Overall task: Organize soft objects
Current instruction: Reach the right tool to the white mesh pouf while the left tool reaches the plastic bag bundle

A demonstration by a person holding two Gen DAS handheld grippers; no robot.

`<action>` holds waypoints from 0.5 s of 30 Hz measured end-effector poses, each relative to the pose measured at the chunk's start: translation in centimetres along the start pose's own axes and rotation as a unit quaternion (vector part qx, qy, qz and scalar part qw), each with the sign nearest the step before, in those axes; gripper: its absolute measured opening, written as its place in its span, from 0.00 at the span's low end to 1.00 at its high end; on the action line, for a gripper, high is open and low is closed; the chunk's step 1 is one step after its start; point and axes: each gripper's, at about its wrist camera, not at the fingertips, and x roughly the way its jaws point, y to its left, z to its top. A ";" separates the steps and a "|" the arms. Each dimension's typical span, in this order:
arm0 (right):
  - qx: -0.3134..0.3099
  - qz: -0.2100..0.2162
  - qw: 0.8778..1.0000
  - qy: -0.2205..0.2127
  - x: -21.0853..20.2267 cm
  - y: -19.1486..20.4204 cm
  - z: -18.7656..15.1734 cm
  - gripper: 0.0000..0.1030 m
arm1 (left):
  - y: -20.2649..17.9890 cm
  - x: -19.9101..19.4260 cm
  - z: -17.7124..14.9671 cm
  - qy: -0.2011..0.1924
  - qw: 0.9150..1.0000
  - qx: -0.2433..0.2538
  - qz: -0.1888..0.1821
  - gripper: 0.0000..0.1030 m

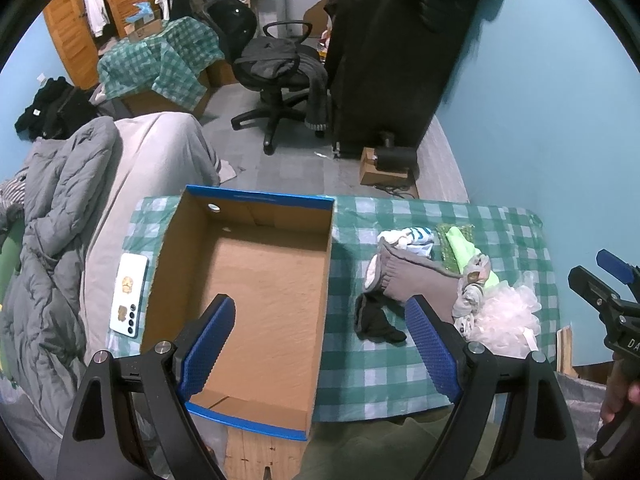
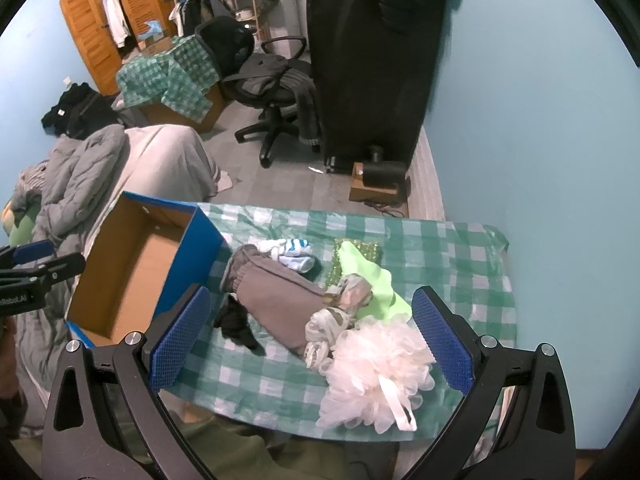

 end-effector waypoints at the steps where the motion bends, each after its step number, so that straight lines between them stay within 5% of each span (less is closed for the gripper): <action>1: 0.003 -0.003 1.000 0.003 0.1 -0.3 0.0 0.98 | -0.2 0.1 0.1 0.001 1.000 0.002 -0.002 0.86; 15: 0.048 -0.024 0.998 0.038 1.7 -5.0 -2.2 0.98 | -4.0 2.3 0.3 0.019 0.998 0.053 -0.018 0.86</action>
